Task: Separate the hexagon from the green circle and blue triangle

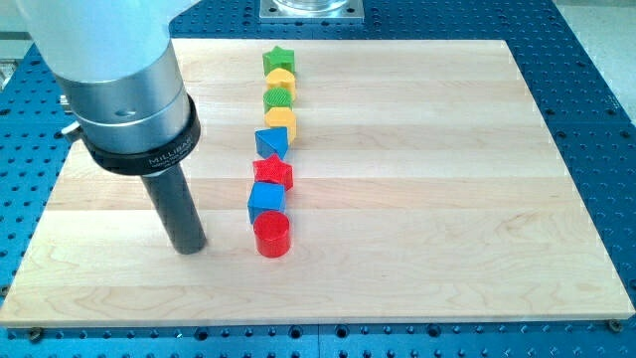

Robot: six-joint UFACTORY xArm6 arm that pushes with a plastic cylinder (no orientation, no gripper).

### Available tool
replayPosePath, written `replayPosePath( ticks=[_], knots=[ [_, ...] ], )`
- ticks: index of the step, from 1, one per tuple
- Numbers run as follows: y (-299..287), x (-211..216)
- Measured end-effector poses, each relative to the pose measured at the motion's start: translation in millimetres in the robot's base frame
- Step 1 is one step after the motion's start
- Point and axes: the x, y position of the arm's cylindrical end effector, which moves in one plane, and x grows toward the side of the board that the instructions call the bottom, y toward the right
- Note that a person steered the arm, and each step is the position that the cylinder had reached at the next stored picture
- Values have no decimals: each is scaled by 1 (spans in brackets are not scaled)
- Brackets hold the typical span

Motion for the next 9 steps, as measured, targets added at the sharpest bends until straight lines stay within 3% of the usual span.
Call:
replayPosePath(
  ticks=[4,5,6,7,9],
  knots=[
    [69,-182],
    [108,-184],
    [163,-149],
    [168,-182],
    [150,-88]
  ],
)
